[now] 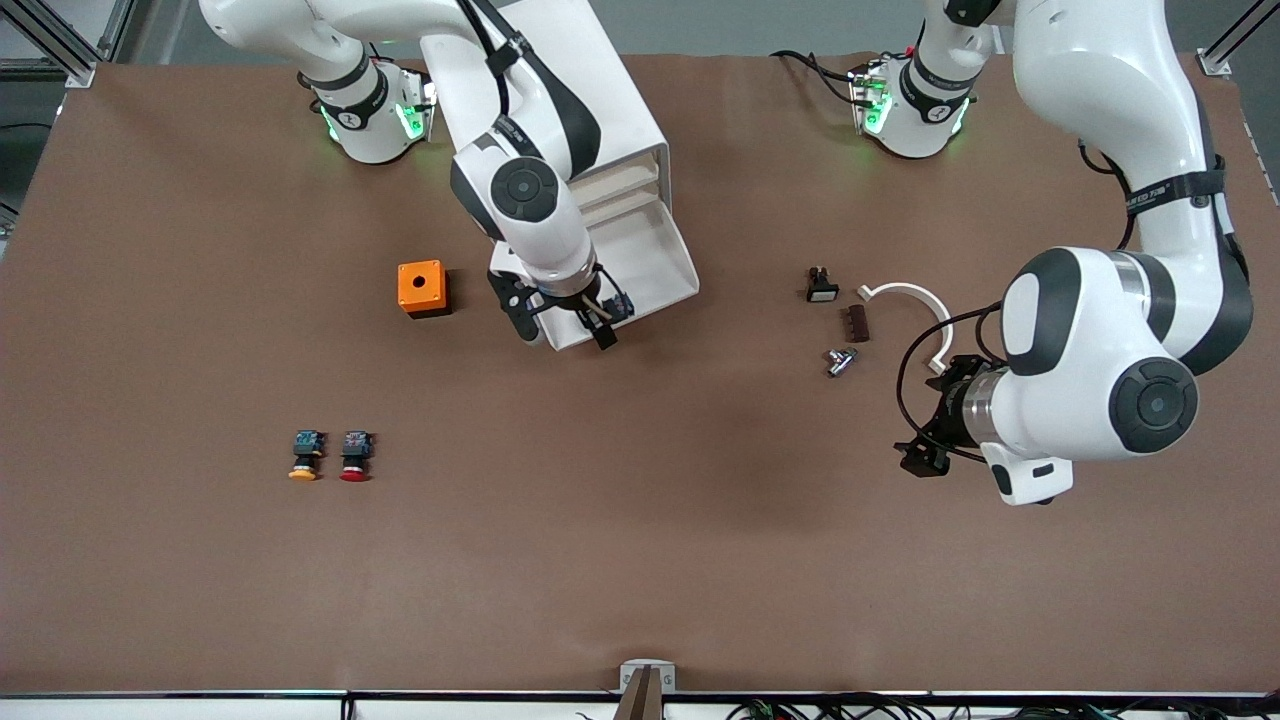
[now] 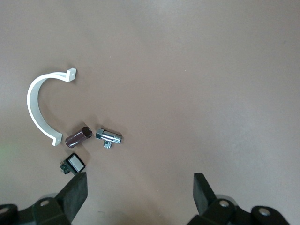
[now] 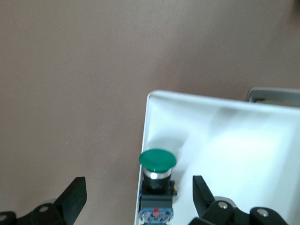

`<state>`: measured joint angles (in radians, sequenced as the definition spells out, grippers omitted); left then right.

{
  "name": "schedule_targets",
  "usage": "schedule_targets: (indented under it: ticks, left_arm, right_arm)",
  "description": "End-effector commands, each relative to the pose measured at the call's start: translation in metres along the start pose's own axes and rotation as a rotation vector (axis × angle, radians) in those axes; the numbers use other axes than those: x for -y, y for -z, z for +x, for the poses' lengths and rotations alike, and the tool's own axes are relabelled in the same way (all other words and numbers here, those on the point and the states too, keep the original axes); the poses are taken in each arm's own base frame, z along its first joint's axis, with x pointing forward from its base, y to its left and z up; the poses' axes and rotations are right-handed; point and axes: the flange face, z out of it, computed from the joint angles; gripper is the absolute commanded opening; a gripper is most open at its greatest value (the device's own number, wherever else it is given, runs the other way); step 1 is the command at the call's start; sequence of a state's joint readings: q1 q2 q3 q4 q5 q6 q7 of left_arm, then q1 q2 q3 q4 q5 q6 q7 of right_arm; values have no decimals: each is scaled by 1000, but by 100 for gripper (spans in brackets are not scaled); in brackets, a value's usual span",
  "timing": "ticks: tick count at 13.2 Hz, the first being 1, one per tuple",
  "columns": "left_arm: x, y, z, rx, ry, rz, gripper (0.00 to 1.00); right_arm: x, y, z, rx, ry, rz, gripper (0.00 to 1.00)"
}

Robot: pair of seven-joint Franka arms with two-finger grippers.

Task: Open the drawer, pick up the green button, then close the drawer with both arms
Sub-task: 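Grasp the green button in the drawer with the right gripper while the left gripper withdraws, then carry the green button toward the red button with the right gripper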

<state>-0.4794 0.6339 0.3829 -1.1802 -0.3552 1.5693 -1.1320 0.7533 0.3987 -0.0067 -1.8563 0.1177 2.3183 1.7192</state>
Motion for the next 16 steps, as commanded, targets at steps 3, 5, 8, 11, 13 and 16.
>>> schedule_targets:
  ticks: [3, 5, 8, 11, 13, 16]
  left_arm:
    - [14, 21, -8, -33, -56, 15, 99]
    - [15, 20, -10, -56, -78, 36, 99]
    - [10, 15, -23, -58, -104, 44, 100]
    - [0, -4, -42, -59, -138, 66, 100]
    - [-14, -22, -62, -73, -172, 65, 100]
    - [-26, -42, -78, -75, -203, 72, 100]
  right_arm:
    - [-6, -22, -23, 13, -13, -4, 100]
    - [-10, -24, -30, 12, -5, -11, 98]
    - [-15, -31, -31, 7, 3, -28, 92]
    - [-15, -30, -34, 9, 20, -27, 69]
    - [-14, -29, -36, 11, 39, -23, 40]
    - [-14, -27, -37, 13, 57, -22, 4]
